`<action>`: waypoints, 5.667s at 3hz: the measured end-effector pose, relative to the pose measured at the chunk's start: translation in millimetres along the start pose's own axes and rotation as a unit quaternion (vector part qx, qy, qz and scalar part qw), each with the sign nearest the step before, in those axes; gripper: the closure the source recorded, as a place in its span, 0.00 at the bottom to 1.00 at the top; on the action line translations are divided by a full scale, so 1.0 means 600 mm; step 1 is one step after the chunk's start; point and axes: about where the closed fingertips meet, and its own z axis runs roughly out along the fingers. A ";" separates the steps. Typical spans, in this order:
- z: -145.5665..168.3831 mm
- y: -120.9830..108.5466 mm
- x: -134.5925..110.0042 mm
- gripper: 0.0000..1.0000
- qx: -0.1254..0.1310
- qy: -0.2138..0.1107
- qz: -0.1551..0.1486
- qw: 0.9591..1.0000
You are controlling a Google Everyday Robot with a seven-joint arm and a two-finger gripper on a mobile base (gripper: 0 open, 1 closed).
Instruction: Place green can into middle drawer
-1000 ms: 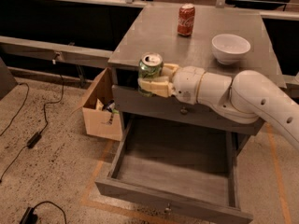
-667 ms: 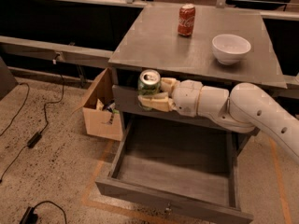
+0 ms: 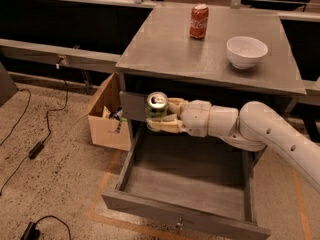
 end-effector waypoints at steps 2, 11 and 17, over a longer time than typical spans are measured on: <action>0.022 0.071 0.119 1.00 -0.013 0.006 0.029 0.999; 0.079 0.097 0.625 0.58 -0.025 0.088 0.051 0.994; -0.087 0.060 0.496 0.36 0.045 0.167 0.064 0.983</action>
Offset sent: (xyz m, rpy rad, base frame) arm -0.0380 0.0173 -0.1560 0.0140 0.0931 0.0439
